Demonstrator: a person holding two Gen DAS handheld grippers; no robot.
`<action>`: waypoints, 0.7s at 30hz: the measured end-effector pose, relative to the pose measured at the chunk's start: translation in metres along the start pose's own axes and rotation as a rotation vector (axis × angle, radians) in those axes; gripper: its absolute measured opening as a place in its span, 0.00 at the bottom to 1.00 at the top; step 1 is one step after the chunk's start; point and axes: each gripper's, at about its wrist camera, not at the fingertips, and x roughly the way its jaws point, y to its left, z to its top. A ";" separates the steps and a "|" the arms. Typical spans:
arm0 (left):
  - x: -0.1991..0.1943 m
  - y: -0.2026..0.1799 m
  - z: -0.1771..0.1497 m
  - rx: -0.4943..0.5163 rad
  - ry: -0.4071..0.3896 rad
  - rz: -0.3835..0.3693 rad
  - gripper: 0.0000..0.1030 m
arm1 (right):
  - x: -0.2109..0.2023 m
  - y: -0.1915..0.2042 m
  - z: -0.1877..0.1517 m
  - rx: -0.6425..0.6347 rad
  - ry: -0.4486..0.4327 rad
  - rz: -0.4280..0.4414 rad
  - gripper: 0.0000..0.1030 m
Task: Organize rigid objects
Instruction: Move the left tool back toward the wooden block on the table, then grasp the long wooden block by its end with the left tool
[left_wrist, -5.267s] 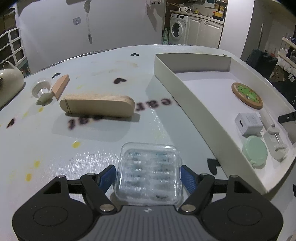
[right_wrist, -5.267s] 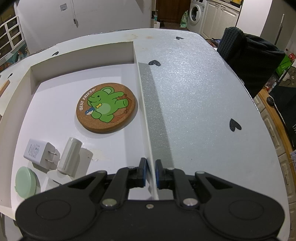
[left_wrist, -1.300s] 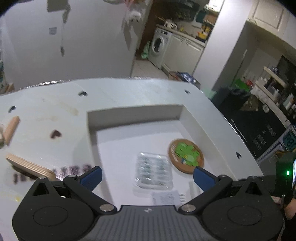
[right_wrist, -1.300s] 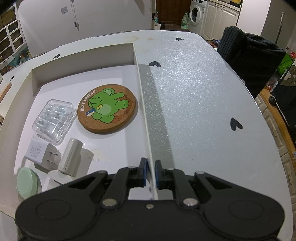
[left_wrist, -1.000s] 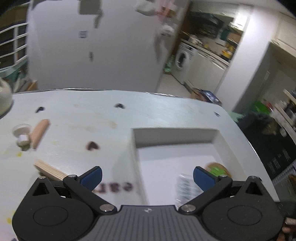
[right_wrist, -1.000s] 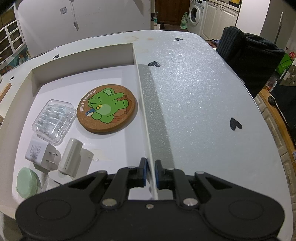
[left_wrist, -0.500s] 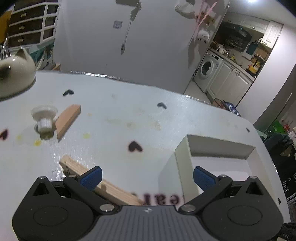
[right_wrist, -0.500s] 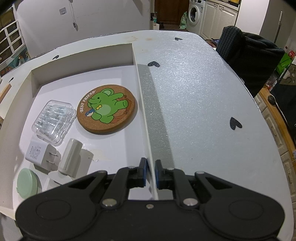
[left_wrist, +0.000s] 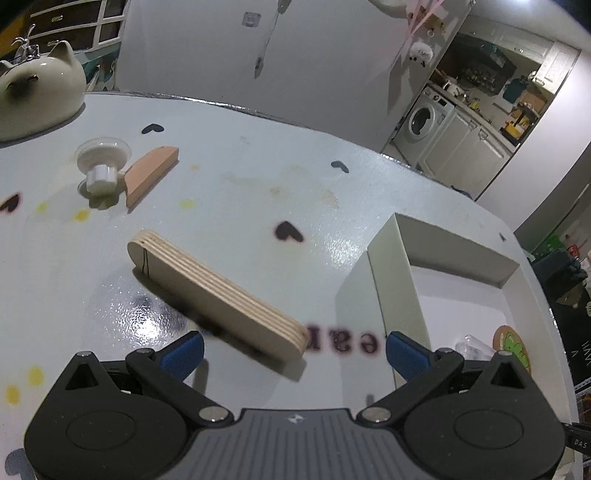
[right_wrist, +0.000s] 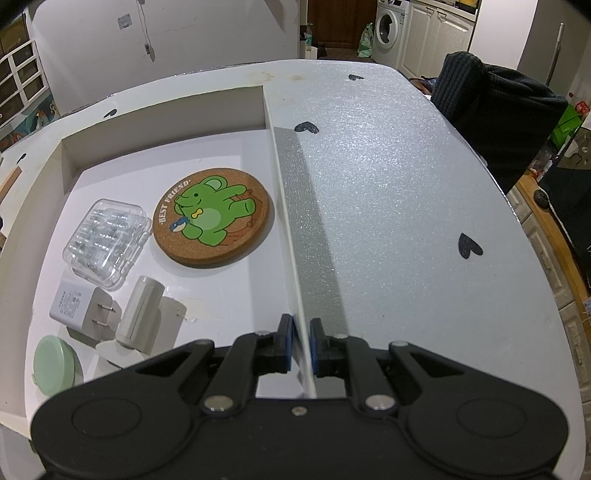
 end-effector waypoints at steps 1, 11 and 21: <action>-0.002 0.001 0.001 0.000 -0.015 0.004 1.00 | 0.000 0.000 0.000 0.000 0.000 0.000 0.11; 0.001 0.020 0.016 -0.028 -0.042 0.186 0.83 | 0.000 0.000 0.000 0.003 0.000 0.000 0.11; -0.021 0.043 -0.009 -0.072 -0.043 0.226 0.83 | 0.000 0.000 0.000 0.003 -0.001 0.000 0.11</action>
